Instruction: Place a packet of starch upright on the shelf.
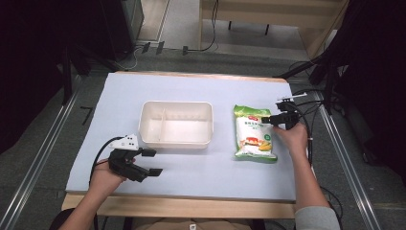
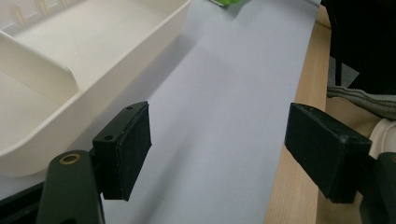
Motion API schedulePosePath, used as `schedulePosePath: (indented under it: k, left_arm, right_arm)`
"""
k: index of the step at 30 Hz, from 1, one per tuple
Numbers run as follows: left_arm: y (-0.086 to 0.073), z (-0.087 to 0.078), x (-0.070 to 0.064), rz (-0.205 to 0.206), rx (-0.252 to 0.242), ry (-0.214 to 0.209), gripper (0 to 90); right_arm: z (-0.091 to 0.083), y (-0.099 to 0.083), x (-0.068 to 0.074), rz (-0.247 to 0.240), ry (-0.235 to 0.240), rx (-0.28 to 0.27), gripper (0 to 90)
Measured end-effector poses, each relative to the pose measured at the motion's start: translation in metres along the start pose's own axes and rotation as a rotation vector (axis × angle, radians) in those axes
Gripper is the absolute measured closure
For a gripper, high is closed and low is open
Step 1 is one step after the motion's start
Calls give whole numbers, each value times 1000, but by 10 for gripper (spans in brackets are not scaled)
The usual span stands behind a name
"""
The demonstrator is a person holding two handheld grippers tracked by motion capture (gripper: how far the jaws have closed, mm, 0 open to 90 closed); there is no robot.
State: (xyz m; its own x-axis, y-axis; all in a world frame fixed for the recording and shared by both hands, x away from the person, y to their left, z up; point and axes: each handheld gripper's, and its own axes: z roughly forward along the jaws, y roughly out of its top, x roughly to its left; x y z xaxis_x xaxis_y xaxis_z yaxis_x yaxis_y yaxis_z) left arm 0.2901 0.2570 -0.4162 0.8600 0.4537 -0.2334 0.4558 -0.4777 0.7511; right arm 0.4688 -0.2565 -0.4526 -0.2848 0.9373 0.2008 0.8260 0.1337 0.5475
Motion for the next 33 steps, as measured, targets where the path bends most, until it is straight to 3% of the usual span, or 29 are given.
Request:
schedulePosePath:
  k: [6, 12, 14, 16, 19, 25, 28, 33]
  left_arm:
    - [0, 0, 0, 1, 3, 3, 234]
    - [0, -1, 0, 3, 4, 2, 234]
    - [0, -1, 0, 3, -1, 1, 234]
    - [0, -1, 0, 1, 2, 1, 234]
    - [0, 0, -1, 3, 5, 0, 234]
    - [0, -1, -1, 6, -1, 4, 234]
    - [0, -1, -1, 9, -2, 4, 234]
    - [0, -2, -1, 6, -7, 1, 235]
  right_arm:
    - [15, 5, -5, 89, 41, 18, 383]
    - [15, 4, -2, 91, 19, 21, 407]
    - [13, 4, 1, 118, 17, 43, 466]
    - [12, 4, 3, 134, 49, 64, 558]
    - [12, 2, 5, 125, 69, 71, 600]
    - [13, 0, 4, 132, 108, 91, 773]
    - [13, 0, 6, 138, 140, 107, 809]
    - [11, 4, 8, 127, 139, 114, 850]
